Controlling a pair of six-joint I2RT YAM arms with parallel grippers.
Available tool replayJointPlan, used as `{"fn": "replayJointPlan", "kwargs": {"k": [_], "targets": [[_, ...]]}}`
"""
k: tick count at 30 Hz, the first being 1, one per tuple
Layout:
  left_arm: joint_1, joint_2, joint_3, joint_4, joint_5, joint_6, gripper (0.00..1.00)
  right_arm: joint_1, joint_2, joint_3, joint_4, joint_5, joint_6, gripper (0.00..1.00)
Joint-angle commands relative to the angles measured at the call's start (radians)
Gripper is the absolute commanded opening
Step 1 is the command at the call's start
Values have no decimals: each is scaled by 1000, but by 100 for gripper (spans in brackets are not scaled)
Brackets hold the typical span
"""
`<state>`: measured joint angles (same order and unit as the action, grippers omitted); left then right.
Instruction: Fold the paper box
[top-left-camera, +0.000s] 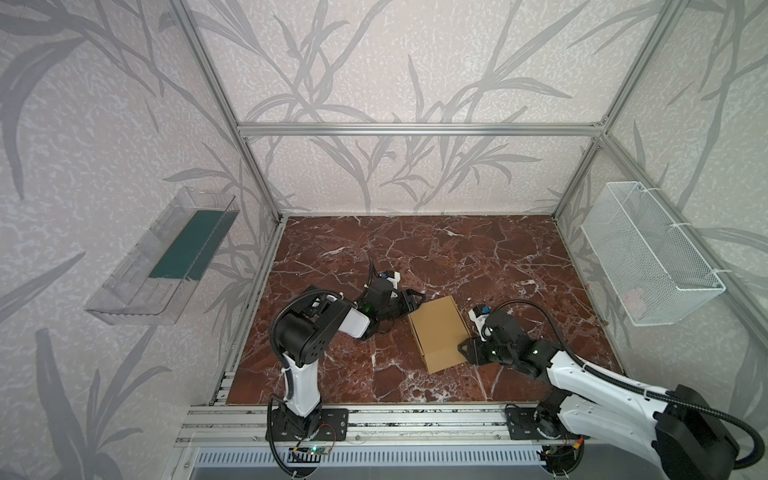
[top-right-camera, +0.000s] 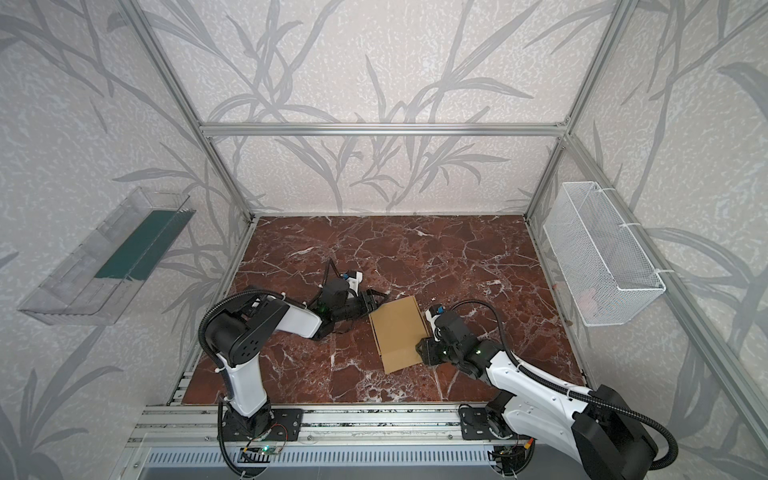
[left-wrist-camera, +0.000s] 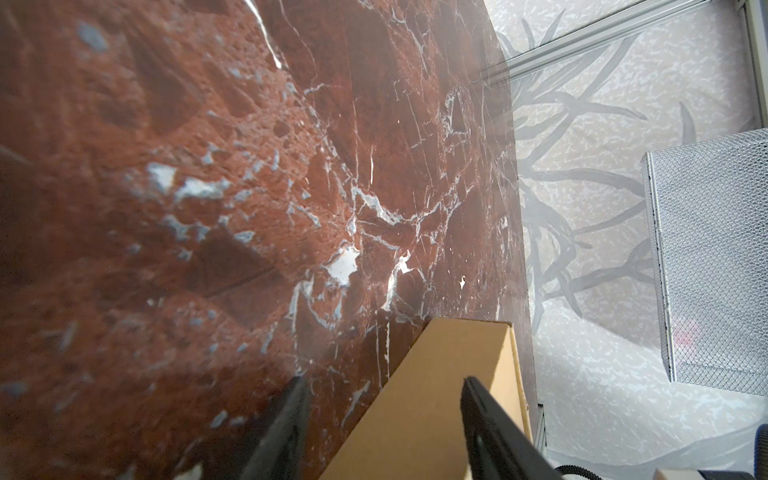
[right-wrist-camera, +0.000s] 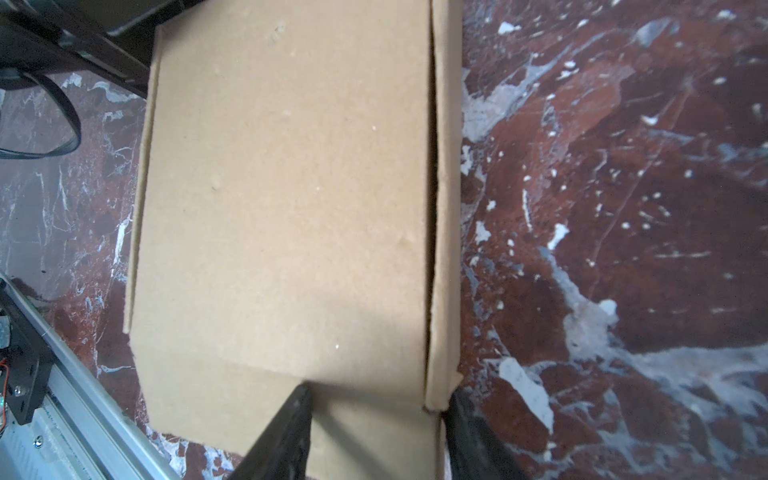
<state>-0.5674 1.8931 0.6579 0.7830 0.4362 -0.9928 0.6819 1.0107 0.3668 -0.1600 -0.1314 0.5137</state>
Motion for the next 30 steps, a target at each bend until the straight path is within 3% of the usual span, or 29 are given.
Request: {"fn": "replayJointPlan", "kwargs": {"k": [1,22,30], "targets": [[-40,61,-60,-218,46,-37,62,-4,5,11,-23,77,-15,51],[-38,60,-70,-213,45,-35,62,-3,-117,-32,-113,62,34,60],[-38,59,-64,-219,48,-32,62,-3,-199,-28,-212,125,55,65]]}}
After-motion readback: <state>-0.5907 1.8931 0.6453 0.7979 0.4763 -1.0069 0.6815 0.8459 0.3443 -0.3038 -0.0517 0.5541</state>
